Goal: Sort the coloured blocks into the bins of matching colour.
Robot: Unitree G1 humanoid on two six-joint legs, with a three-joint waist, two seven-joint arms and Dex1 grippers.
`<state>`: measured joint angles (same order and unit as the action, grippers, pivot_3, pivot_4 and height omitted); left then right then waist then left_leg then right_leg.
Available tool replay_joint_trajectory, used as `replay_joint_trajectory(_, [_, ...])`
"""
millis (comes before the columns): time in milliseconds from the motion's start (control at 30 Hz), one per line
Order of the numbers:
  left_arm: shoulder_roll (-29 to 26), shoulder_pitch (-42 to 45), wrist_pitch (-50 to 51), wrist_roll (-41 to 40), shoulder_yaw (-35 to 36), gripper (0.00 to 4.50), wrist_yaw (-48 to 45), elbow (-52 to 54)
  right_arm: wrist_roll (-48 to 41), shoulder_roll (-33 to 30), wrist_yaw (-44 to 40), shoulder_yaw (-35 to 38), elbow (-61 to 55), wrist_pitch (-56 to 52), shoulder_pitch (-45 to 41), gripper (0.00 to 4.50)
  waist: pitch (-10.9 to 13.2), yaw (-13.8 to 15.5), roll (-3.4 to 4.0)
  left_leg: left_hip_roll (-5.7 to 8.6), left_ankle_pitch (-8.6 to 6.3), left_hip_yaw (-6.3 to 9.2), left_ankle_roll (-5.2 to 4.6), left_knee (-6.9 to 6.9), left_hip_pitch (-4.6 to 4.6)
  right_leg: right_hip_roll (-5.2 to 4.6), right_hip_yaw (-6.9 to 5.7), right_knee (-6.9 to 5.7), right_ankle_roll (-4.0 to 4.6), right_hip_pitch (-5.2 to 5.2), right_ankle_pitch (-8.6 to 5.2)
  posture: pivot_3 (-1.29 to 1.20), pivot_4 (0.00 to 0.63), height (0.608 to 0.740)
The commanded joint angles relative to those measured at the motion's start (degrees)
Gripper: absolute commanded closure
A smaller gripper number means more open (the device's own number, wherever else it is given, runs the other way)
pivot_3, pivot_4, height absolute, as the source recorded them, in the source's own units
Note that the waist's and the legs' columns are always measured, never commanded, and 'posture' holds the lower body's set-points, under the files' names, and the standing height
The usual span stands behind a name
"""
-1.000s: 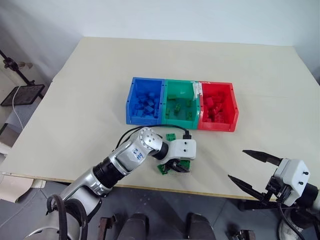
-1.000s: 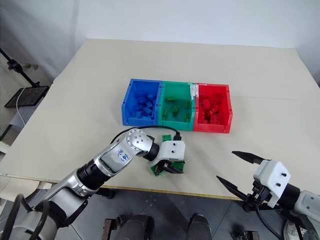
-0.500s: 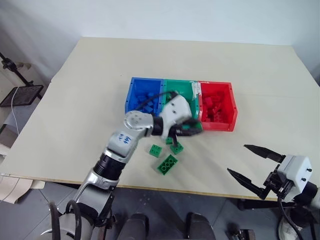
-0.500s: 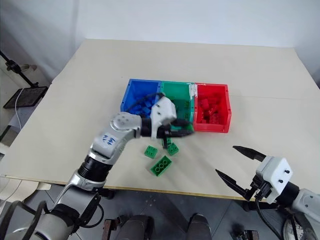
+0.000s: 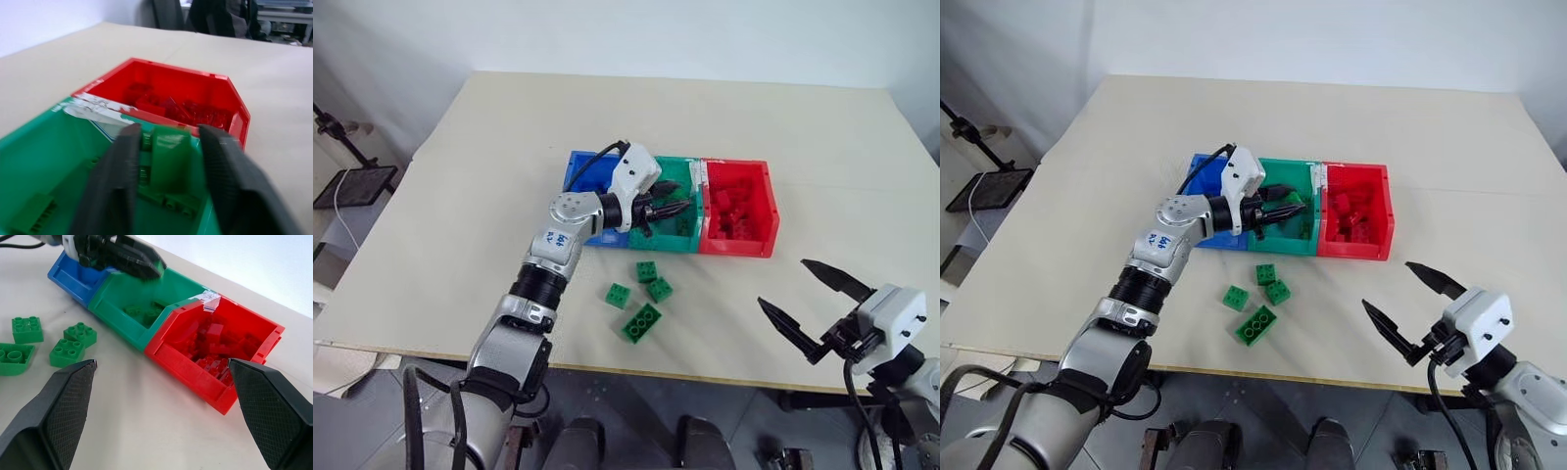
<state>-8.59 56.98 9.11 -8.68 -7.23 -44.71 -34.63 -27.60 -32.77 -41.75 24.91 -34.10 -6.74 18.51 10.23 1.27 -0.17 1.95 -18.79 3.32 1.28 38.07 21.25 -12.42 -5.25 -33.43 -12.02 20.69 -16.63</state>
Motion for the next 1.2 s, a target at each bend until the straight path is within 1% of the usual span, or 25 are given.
replay_joint_trajectory(33, [-0.71, 0.89, -2.49, -0.65, 1.81, 1.34, -0.61, 0.68, -0.13, -0.75, 0.35, -1.03, -1.6, -0.17, -1.2, 0.0, 0.0, 0.04, 0.0, 0.0, 0.0, 0.0, 0.0, 0.01, 0.0, 0.0, 0.0, 0.0, 0.0, 0.0, 0.0, 0.0, 0.15, 0.74])
replay_joint_trajectory(133, [-2.27, -1.22, -3.45, -1.47, 2.47, 0.38, -1.96, 4.01, 0.06, -1.22, -0.11, -2.25, -1.43, -0.49, -2.14, 0.0, 0.0, 0.05, 0.0, 0.0, 0.0, 0.0, 0.0, 0.02, 0.0, 0.0, 0.0, -0.01, 0.0, 0.0, 0.0, 0.0, 0.15, 0.74])
replay_joint_trajectory(167, [-3.63, -2.9, -3.73, -1.87, 2.81, 0.05, -3.22, 6.19, 0.08, -1.47, -0.38, -2.83, -1.2, -0.62, -2.75, 0.0, -0.01, -0.02, 0.01, 0.0, 0.0, 0.01, 0.0, 0.02, 0.0, 0.0, 0.0, -0.02, 0.0, 0.01, 0.0, 0.0, 0.15, 0.74])
replay_joint_trajectory(233, [-5.7, -5.63, -3.82, -2.79, 3.32, 0.01, -5.46, 9.84, 0.06, -1.93, -0.93, -3.52, -0.74, -0.74, -3.63, 0.0, -0.01, -0.17, 0.02, -0.01, 0.0, 0.0, 0.0, 0.01, -0.02, 0.0, 0.01, -0.04, 0.0, 0.01, 0.0, 0.0, 0.15, 0.74])
replay_joint_trajectory(300, [-9.84, -10.57, -5.04, -4.46, 4.4, 0.01, -9.76, 15.1, 0.01, -3.02, -2.26, -4.34, 0.11, -0.72, -4.86, 0.0, -0.02, -0.42, 0.03, -0.02, 0.0, 0.0, 0.0, 0.01, -0.04, 0.0, 0.01, -0.06, 0.0, 0.01, 0.0, 0.0, 0.15, 0.74])
replay_joint_trajectory(367, [-15.73, -17.41, -5.83, -7.53, 7.81, 0.01, -14.18, 21.08, -0.16, -4.99, -4.99, -5.61, 1.58, -0.75, -6.56, 0.0, -0.03, -1.31, 0.05, -0.04, 0.0, 0.0, 0.01, -0.01, -0.06, 0.01, 0.02, -0.09, 0.0, 0.03, 0.0, 0.0, 0.15, 0.74])
replay_joint_trajectory(500, [-25.84, -28.18, -0.67, -13.78, 13.53, 0.01, -20.02, 29.78, 0.1, -8.86, -10.56, -7.96, 5.16, 0.19, -9.74, 0.0, -0.02, -1.48, 0.03, -0.18, -0.02, 0.02, 0.05, 0.0, -0.07, 0.12, 0.01, -0.15, 0.04, 0.07, -0.01, 0.0, 0.15, 0.74])
replay_joint_trajectory(600, [-31.3, -34.58, 0.48, -15.06, 16.72, 0.01, -21.69, 31.51, 0.61, -10.85, -14.03, -9.42, 7.82, 1.31, -11.95, 0.0, -0.02, -1.08, 0.03, -0.17, -0.02, 0.05, 0.05, 0.05, -0.09, 0.11, 0.01, -0.12, 0.04, -0.02, -0.01, 0.0, 0.15, 0.74])
replay_joint_trajectory(700, [-34.71, -39.56, -3.88, -13.55, 19.95, 0.01, -22.03, 29.47, 1.11, -11.84, -16.33, -10.83, 10.03, 2.15, -14.37, 0.0, -0.02, -0.44, 0.03, -0.15, -0.06, 0.05, 0.06, 0.09, -0.09, 0.1, 0.01, -0.08, 0.04, -0.04, -0.01, 0.0, 0.15, 0.74])
replay_joint_trajectory(800, [-35.59, -42.07, -4.13, -12.8, 21.2, 0.01, -19.25, 31.04, 1.35, -11.98, -17.57, -11.55, 12.09, 2.54, -16.34, 0.0, -0.01, -0.36, 0.03, -0.17, -0.07, 0.04, 0.07, 0.08, -0.08, 0.1, 0.0, -0.07, 0.04, -0.03, -0.01, 0.0, 0.15, 0.74])
replay_joint_trajectory(833, [-35.43, -42.72, -3.55, -12.86, 20.85, 0.01, -18.43, 32.98, 1.5, -11.92, -17.81, -11.59, 12.6, 2.67, -16.65, 0.0, -0.01, -0.25, 0.03, -0.16, -0.07, 0.04, 0.07, 0.08, -0.08, 0.1, 0.0, -0.08, 0.04, -0.03, -0.01, 0.0, 0.15, 0.74])
replay_joint_trajectory(900, [-33.37, -44.13, -7.5, -11.25, 19.15, 0.01, -16.19, 39.38, 1.8, -11.95, -18.22, -11.49, 13.41, 2.91, -16.8, 0.0, -0.01, -0.08, 0.02, -0.16, -0.07, 0.04, 0.07, 0.08, -0.09, 0.1, -0.01, -0.08, 0.04, -0.03, -0.01, 0.0, 0.15, 0.74])
replay_joint_trajectory(967, [-31.98, -46.06, -1.77, -14.12, 18.16, 0.01, -13.11, 46.82, 1.64, -12.13, -18.56, -10.94, 13.59, 2.79, -16.26, 0.0, -0.01, 0.12, 0.02, -0.15, -0.09, 0.04, 0.06, 0.1, -0.07, 0.09, 0.0, -0.08, 0.04, -0.04, -0.01, 0.0, 0.15, 0.74])
replay_joint_trajectory(1000, [-32.03, -47.98, 2.61, -15.11, 16.3, 0.01, -12.08, 51.63, 1.44, -12.23, -18.66, -10.25, 13.52, 2.68, -15.45, 0.0, -0.01, 0.07, 0.02, -0.16, -0.11, 0.06, 0.07, 0.11, -0.06, 0.09, -0.01, -0.09, 0.04, -0.05, -0.01, 0.0, 0.15, 0.74])
replay_joint_trajectory(1067, [-32.67, -51.03, 9.15, -13.5, 11.12, 0.01, -9.96, 59.31, 1.25, -12.29, -18.69, -8.92, 13.4, 2.49, -13.61, 0.0, -0.02, -0.04, 0.03, -0.19, -0.13, 0.05, 0.1, 0.07, -0.07, 0.11, 0.0, -0.07, 0.04, -0.03, -0.01, 0.0, 0.15, 0.74])
replay_joint_trajectory(1133, [-32.61, -51.73, 13.95, -13.51, 7.73, 0.01, -7.93, 63.9, 1.37, -12.4, -18.75, -8.22, 13.28, 2.58, -12.28, 0.0, -0.02, -0.02, 0.03, -0.18, -0.14, 0.01, 0.09, 0.03, -0.1, 0.11, 0.01, -0.07, 0.04, -0.03, -0.01, 0.0, 0.15, 0.74])
replay_joint_trajectory(1200, [-31.88, -49.64, 22.16, -13.8, 4.2, 0.01, -4.1, 66.64, 1.36, -12.44, -18.52, -7.49, 12.71, 2.41, -10.81, 0.0, -0.02, -0.06, 0.03, -0.22, -0.14, -0.01, 0.09, 0.08, -0.1, 0.14, 0.02, -0.07, 0.04, -0.03, -0.01, 0.0, 0.15, 0.74])
